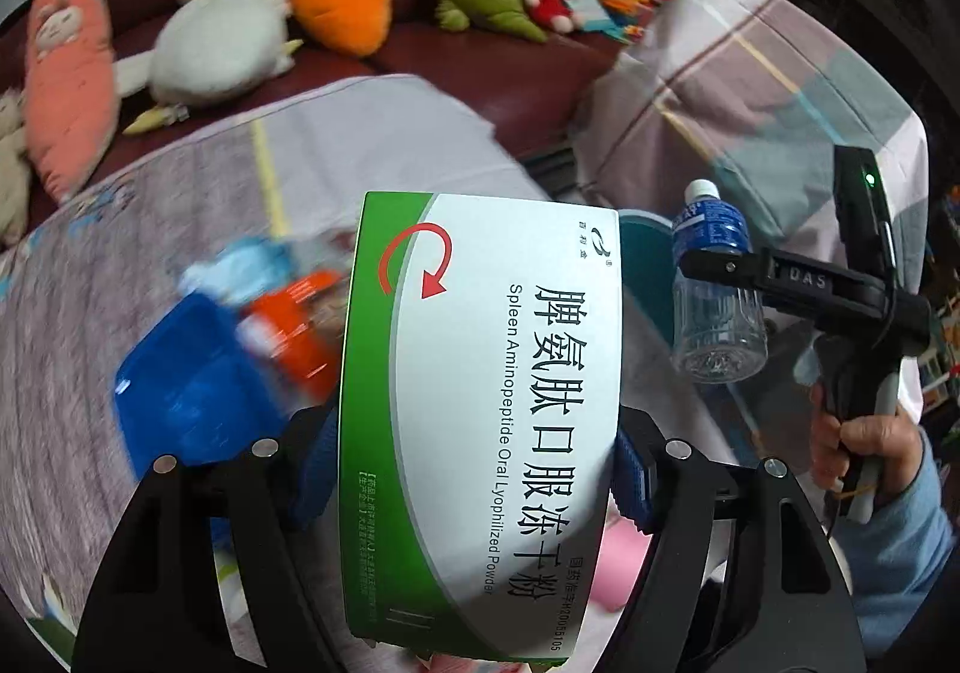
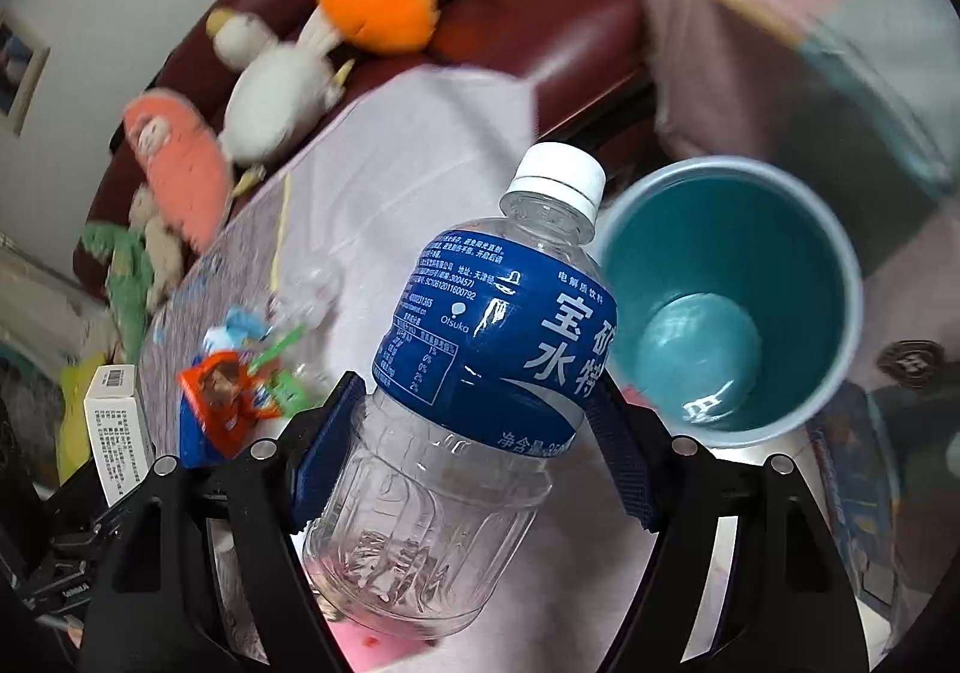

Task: Collect trash
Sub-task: 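Carry both items over the teal bin and open both tools to drop them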

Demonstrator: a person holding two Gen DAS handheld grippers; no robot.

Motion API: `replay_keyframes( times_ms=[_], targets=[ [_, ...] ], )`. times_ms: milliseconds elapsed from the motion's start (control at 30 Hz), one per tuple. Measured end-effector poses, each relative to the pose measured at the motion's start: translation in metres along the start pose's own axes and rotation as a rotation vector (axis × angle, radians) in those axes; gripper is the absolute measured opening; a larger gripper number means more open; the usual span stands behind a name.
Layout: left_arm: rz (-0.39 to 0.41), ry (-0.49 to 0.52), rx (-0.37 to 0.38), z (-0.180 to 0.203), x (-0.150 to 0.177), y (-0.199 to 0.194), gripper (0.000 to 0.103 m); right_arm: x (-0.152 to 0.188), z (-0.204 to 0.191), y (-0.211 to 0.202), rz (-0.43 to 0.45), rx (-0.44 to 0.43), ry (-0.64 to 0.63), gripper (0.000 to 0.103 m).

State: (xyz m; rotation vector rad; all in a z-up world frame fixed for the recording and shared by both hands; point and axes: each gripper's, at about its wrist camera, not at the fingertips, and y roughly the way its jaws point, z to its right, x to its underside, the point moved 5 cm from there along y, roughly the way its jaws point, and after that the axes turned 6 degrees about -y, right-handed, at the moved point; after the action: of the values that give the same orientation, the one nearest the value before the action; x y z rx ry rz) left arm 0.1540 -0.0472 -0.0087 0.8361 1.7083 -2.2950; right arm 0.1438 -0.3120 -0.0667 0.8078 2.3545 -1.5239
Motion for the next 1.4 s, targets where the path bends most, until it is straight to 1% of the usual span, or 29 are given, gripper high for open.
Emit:
replay_keyframes(
  times_ms=[100, 133, 200, 333, 500, 600, 667, 800, 900, 1033, 1300, 1400],
  targets=[
    [-0.023, 0.028, 0.016, 0.034, -0.015, 0.015, 0.074, -0.005, 0.035, -0.020, 0.046, 0.031, 0.046, 0.072],
    [-0.036, 0.045, 0.023, 0.051, -0.023, 0.025, 0.074, -0.007, 0.048, -0.025, 0.057, 0.046, 0.060, 0.072],
    [-0.060, 0.066, 0.028, 0.077, -0.033, 0.040, 0.074, -0.012, 0.075, -0.032, 0.072, 0.075, 0.091, 0.072],
    [-0.122, 0.098, 0.035, 0.119, -0.046, 0.075, 0.074, -0.014, 0.118, -0.042, 0.091, 0.109, 0.138, 0.072],
    [-0.187, 0.124, 0.027, 0.162, -0.061, 0.131, 0.074, -0.018, 0.152, -0.048, 0.116, 0.129, 0.177, 0.072],
    [-0.221, 0.122, 0.040, 0.176, -0.063, 0.159, 0.074, -0.017, 0.166, -0.047, 0.119, 0.137, 0.191, 0.072],
    [-0.235, 0.129, 0.034, 0.185, -0.064, 0.179, 0.074, -0.017, 0.174, -0.044, 0.114, 0.144, 0.196, 0.072],
    [-0.267, 0.131, 0.016, 0.192, -0.062, 0.211, 0.075, -0.014, 0.189, -0.037, 0.101, 0.150, 0.209, 0.072],
    [-0.283, 0.142, -0.003, 0.192, -0.062, 0.219, 0.082, -0.015, 0.193, -0.032, 0.094, 0.151, 0.215, 0.072],
    [-0.272, 0.128, 0.003, 0.187, -0.063, 0.216, 0.087, -0.016, 0.190, -0.026, 0.086, 0.148, 0.208, 0.072],
    [-0.268, 0.054, 0.035, 0.165, -0.058, 0.196, 0.088, -0.022, 0.183, -0.022, 0.073, 0.152, 0.182, 0.072],
    [-0.253, 0.034, 0.022, 0.156, -0.058, 0.186, 0.088, -0.024, 0.176, -0.011, 0.047, 0.159, 0.158, 0.072]
  ],
)
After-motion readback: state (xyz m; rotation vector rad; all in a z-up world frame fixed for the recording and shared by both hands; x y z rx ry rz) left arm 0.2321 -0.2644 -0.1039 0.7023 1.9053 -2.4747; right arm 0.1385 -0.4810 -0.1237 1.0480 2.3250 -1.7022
